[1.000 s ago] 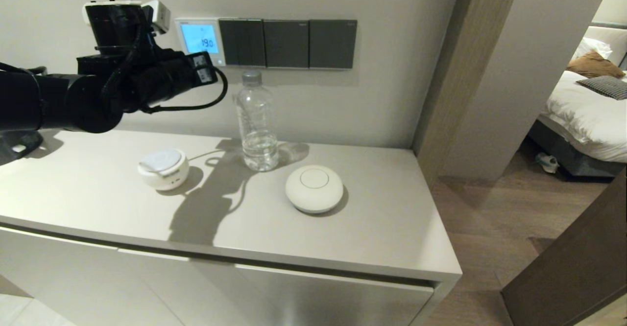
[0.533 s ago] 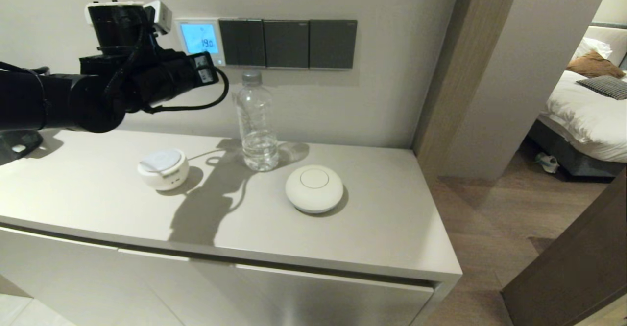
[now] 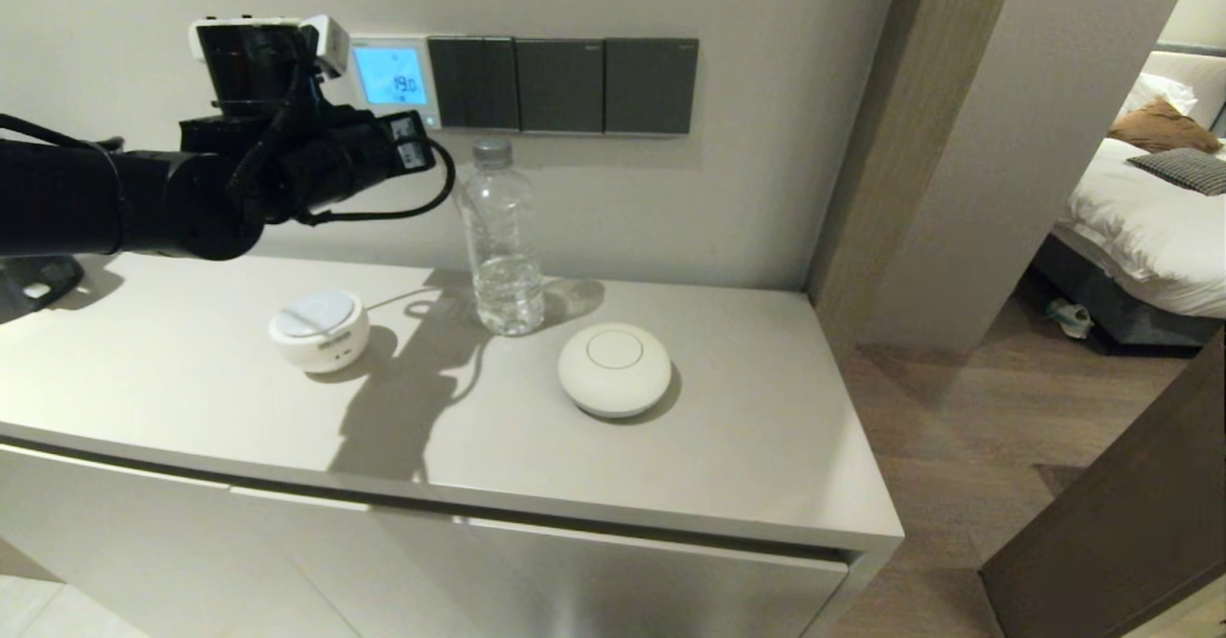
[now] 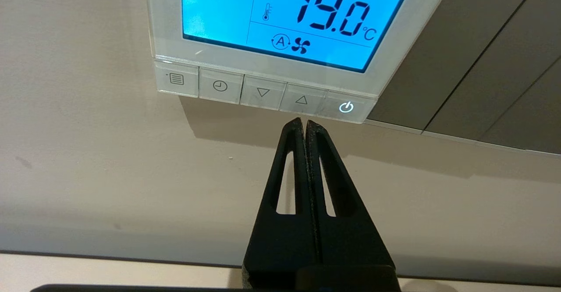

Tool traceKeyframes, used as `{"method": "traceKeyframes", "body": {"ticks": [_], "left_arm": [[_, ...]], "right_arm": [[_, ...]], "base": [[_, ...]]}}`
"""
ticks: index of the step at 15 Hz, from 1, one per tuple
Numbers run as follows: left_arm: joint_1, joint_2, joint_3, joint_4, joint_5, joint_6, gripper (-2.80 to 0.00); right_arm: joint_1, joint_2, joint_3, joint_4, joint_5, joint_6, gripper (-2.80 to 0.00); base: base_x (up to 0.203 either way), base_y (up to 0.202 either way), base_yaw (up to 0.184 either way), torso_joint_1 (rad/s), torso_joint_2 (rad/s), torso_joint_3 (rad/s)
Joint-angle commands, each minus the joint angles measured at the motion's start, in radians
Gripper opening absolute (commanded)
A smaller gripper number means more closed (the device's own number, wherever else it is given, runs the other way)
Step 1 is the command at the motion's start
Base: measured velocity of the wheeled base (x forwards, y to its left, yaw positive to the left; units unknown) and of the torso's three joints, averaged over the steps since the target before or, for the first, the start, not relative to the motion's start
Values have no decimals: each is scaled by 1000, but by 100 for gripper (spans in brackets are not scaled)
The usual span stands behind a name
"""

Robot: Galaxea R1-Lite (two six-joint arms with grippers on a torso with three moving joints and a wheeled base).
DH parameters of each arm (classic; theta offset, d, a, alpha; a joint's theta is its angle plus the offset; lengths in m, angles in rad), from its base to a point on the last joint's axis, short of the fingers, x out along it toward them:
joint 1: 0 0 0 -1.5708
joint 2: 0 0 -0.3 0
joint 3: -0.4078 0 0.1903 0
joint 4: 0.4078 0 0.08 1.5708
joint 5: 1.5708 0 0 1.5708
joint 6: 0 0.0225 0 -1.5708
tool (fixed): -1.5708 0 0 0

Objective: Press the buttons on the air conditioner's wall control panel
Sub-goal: Press the temperature increase button

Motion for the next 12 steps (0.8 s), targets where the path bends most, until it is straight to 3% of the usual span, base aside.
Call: {"method": "traceKeyframes", "body": {"ticks": [1,12], "left_arm": [[5,9,-7,-2,0,-2,-280],[2,-33,38,-9,2,-5,-280]], "right_arm": [[0,-2,3,0,-1,1,-280],[0,-2,3,-1,0,1,-280]], "base": [[0,0,0,0,0,0],[0,0,0,0,0,0]]}}
